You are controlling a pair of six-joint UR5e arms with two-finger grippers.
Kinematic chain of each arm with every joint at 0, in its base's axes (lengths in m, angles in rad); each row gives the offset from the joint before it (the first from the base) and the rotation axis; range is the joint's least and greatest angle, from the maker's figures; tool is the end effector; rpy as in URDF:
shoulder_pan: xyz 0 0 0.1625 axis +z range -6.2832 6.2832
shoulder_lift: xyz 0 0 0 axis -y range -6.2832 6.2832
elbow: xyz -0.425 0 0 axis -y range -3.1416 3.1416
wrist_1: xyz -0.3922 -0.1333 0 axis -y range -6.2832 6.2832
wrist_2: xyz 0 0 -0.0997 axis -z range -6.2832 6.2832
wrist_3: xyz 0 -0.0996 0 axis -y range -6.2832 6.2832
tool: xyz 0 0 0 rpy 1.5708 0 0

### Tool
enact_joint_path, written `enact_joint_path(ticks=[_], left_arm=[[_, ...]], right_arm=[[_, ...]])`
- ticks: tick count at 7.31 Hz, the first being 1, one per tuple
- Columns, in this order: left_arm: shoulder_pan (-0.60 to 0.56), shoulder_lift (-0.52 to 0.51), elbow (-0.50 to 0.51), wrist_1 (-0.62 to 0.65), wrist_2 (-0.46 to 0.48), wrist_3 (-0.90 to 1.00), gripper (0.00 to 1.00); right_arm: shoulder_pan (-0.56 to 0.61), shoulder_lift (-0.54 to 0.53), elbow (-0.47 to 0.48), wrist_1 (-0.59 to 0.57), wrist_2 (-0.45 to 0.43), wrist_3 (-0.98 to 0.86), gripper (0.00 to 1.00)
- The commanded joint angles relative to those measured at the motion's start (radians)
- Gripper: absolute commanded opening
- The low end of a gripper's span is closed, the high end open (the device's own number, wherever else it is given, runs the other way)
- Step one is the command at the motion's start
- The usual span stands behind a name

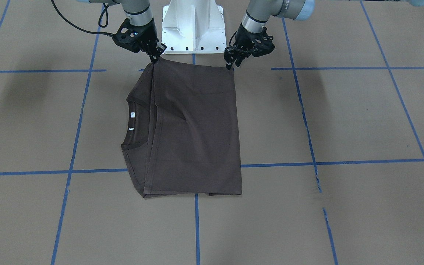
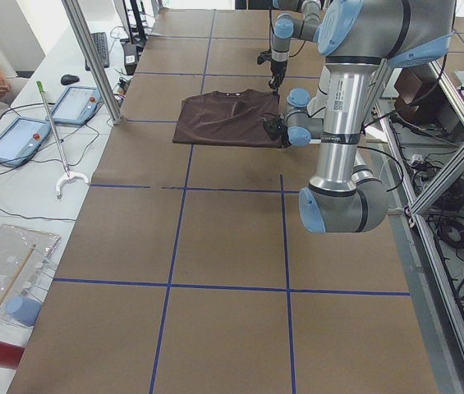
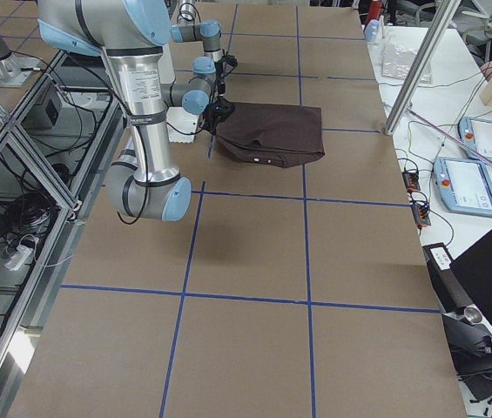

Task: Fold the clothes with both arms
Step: 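Move the left gripper to the shirt's other near corner and grasp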

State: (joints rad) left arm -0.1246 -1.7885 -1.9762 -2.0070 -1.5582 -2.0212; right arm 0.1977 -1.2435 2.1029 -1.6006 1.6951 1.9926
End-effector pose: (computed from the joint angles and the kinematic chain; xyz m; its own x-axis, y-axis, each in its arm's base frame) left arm 0.5250 -0.2014 0.3104 0.3784 -0.4861 -0.7877 0.3331 0.8655 -0.3741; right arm -0.4988 -0.2233 0.2611 0.5609 0.5267 0.6387 -0.3670 0.8498 -0.3784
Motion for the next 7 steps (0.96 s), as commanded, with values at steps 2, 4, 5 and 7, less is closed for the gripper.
enact_joint_path(ticks=[2, 4, 5, 7], left_arm=[[0.01, -0.005, 0.013, 0.001, 0.0, 0.001, 0.52], [0.011, -0.014, 0.023, 0.001, 0.0, 0.009, 0.5], [0.011, -0.015, 0.028, 0.001, 0.0, 0.012, 0.49], [0.01, -0.022, 0.03, 0.001, -0.002, 0.007, 0.32]], right_arm=[[0.0, -0.002, 0.003, -0.001, 0.002, 0.0, 0.0], [0.0, -0.001, 0.003, -0.001, 0.0, 0.0, 0.0], [0.0, -0.001, 0.002, -0.001, 0.002, 0.0, 0.0], [0.0, -0.002, 0.002, -0.002, 0.0, 0.0, 0.0]])
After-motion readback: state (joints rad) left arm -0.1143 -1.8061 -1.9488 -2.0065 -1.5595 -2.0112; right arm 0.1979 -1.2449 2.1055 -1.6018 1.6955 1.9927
